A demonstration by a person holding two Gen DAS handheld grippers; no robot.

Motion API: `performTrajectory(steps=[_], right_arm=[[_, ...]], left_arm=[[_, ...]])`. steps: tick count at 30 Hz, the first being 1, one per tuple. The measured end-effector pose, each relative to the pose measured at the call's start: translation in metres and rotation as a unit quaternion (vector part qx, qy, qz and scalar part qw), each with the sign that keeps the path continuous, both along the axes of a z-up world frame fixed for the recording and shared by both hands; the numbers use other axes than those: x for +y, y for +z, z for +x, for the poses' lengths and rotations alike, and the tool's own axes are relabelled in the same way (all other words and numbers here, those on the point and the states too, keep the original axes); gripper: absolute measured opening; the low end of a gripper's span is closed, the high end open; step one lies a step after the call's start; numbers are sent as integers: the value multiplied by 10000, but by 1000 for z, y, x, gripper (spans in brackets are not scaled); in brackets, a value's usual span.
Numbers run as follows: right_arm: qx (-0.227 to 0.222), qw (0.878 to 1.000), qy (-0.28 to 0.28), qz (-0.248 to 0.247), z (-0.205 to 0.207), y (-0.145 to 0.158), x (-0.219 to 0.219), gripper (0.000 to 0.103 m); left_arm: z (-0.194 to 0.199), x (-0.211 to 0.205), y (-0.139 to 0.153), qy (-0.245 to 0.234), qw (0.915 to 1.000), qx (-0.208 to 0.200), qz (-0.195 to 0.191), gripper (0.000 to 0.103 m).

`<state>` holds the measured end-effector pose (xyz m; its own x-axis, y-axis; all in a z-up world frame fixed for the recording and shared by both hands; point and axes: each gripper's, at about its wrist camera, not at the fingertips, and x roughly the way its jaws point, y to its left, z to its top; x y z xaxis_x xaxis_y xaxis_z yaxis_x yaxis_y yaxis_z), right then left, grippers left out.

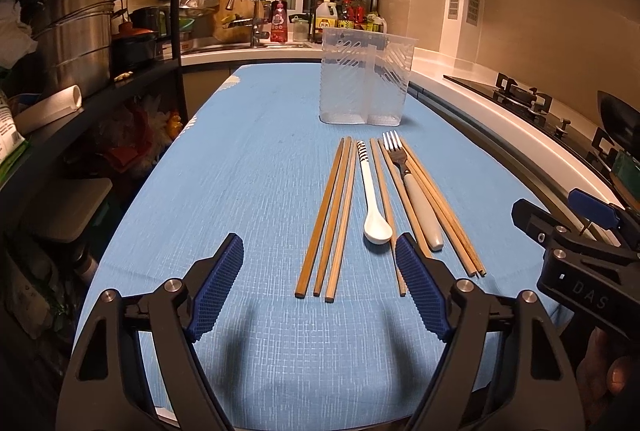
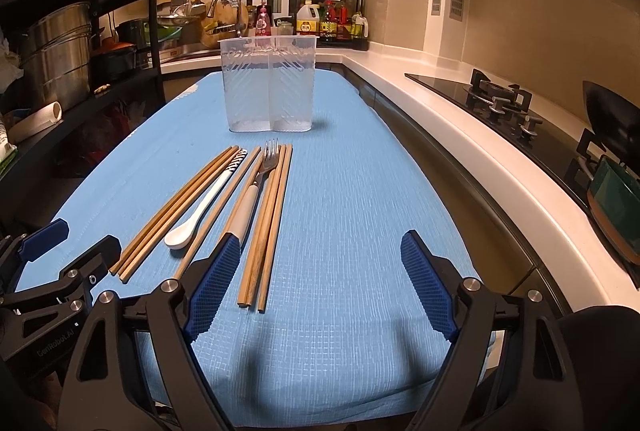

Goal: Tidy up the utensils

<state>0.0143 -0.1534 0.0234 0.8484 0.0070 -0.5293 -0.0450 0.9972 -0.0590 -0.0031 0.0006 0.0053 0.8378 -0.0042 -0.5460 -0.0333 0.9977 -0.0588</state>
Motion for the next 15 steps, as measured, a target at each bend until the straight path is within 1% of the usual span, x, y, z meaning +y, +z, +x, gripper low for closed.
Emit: performTrajectory(steps=[5, 8, 15], right_arm=[[6, 10000, 8, -1, 0, 0, 0, 81], [0, 10000, 18, -11, -1, 0, 2, 81], [5, 10000, 19, -10, -1, -1, 3, 81]], left_arm=[[0, 0, 0, -25, 10000, -11, 5, 75], [0, -1, 1, -41, 10000, -18, -4, 73], [0, -3, 2, -62, 10000, -40, -9, 72]])
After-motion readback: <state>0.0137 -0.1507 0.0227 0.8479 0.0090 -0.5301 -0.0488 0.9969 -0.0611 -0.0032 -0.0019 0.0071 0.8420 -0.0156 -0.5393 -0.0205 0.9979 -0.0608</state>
